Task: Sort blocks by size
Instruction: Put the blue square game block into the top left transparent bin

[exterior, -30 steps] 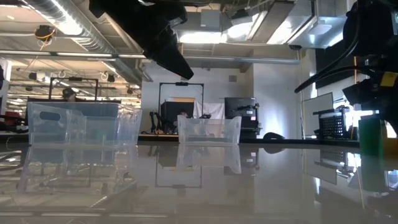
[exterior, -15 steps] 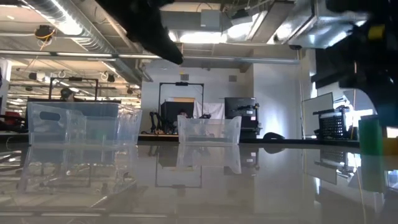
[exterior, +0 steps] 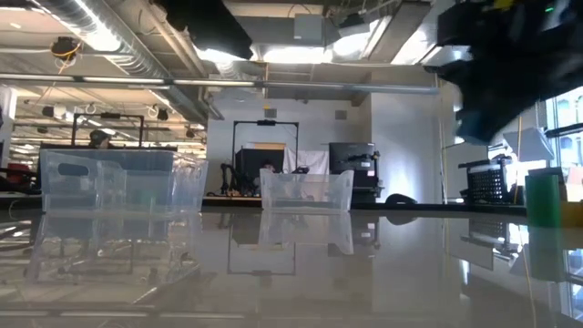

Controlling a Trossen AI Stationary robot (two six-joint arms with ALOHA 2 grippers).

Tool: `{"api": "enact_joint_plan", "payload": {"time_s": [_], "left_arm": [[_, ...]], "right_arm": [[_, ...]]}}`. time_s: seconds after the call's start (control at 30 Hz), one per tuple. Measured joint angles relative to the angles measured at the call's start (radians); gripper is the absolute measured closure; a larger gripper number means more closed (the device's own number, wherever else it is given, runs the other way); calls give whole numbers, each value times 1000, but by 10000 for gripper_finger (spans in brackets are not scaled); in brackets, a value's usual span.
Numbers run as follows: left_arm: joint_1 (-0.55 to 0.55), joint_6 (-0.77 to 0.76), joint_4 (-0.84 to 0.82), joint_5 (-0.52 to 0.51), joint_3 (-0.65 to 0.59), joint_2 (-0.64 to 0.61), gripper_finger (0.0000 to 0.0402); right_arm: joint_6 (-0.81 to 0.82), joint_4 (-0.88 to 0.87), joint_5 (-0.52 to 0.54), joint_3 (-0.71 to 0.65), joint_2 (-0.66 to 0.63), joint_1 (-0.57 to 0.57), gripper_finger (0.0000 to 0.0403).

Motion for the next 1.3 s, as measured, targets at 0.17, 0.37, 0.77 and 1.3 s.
{"api": "enact_joint_plan", "payload": {"time_s": [0.17, 0.37, 0.77, 1.3], "left_arm": [[14, -16, -38, -37, 0, -32, 247], [20, -40, -88, -63, 0, -36, 247], [104, 13, -106, -64, 0, -36, 247], [230, 34, -1, -57, 1, -32, 246]], "right_arm": [[-158, 102, 48, 0, 0, -100, 256], [-336, 285, 47, 0, 0, -218, 258], [-582, 679, -92, 0, 72, -420, 256], [-930, 1048, -190, 0, 220, -531, 256]]}}
